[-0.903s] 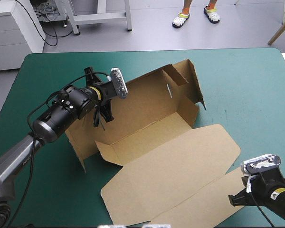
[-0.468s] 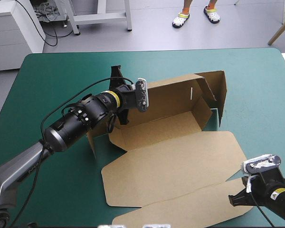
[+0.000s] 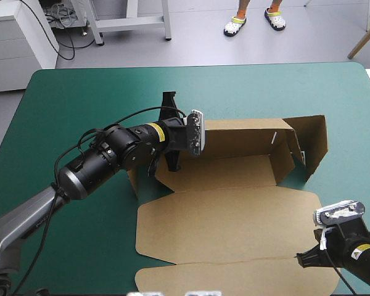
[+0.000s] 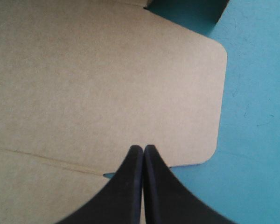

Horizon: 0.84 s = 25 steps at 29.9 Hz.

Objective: Fold the box

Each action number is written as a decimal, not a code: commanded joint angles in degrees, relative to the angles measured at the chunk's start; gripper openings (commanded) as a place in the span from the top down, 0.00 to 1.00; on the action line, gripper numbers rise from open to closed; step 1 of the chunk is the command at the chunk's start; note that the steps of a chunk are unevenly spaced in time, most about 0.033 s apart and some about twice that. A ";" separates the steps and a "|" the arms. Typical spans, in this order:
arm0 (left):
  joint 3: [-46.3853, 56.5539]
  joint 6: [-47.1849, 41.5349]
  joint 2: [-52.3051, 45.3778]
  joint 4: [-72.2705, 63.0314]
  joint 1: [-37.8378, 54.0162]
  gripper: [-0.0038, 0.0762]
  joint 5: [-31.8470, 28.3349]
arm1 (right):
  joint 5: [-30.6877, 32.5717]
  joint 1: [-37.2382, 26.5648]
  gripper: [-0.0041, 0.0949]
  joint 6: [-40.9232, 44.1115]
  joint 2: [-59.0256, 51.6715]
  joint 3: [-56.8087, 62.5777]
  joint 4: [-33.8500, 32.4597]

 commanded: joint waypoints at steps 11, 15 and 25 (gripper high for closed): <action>-1.50 9.99 -1.43 -4.90 -0.65 0.96 -1.76 | -2.27 0.22 0.98 1.21 0.51 -1.42 0.54; -1.50 2.77 -0.53 4.21 -0.65 0.96 -5.68 | -2.27 0.22 0.98 1.49 0.51 -1.42 0.66; -1.39 -4.79 1.68 21.05 -4.25 0.96 -5.67 | -2.38 0.22 0.98 1.46 0.51 -1.42 0.55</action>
